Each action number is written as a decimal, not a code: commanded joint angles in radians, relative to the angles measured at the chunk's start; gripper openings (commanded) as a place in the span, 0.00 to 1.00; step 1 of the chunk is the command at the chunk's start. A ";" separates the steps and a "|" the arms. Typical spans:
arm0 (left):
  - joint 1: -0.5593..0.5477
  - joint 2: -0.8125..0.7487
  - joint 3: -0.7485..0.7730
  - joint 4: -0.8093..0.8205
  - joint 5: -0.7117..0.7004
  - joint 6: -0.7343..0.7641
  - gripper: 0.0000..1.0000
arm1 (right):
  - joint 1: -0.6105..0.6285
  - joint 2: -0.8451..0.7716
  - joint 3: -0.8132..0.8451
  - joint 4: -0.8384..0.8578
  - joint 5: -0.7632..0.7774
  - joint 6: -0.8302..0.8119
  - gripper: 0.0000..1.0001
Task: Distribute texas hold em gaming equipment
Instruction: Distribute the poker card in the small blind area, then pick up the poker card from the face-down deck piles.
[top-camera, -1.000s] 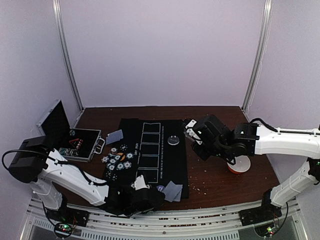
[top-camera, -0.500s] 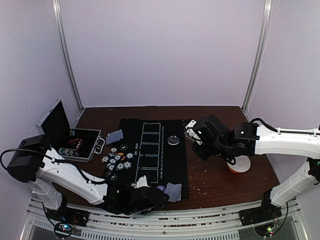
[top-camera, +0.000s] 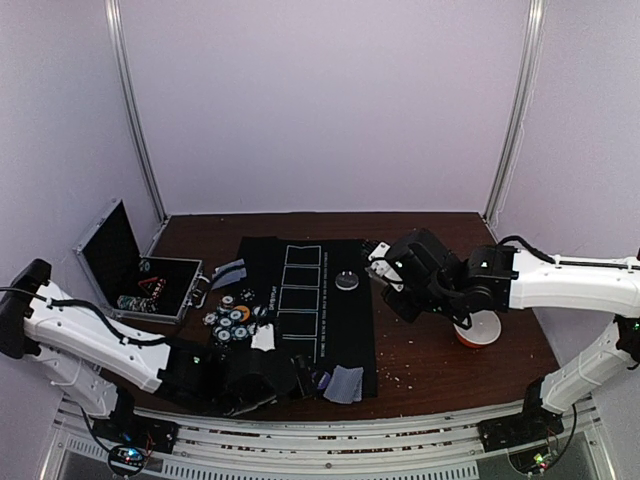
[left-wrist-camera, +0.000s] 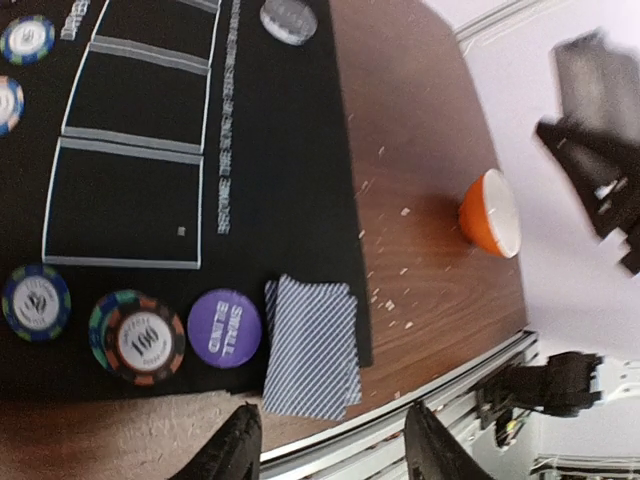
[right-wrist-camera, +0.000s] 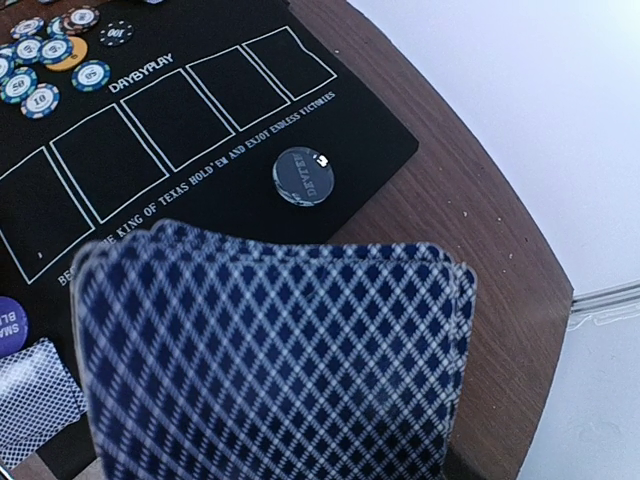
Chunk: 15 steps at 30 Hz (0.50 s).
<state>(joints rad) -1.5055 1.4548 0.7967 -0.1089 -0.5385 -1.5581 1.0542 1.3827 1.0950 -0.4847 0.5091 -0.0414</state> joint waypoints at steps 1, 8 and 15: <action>0.143 -0.255 -0.109 0.149 0.082 0.324 0.52 | 0.012 -0.003 0.032 0.009 -0.080 -0.086 0.43; 0.557 -0.490 -0.064 0.083 0.491 0.618 0.69 | 0.056 -0.008 0.058 0.089 -0.192 -0.240 0.44; 0.767 -0.248 0.193 -0.105 1.043 0.825 0.81 | 0.079 0.080 0.145 0.162 -0.228 -0.353 0.46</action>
<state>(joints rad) -0.7979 1.0966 0.9138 -0.1226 0.1097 -0.9009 1.1225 1.4090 1.1721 -0.3958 0.3202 -0.3046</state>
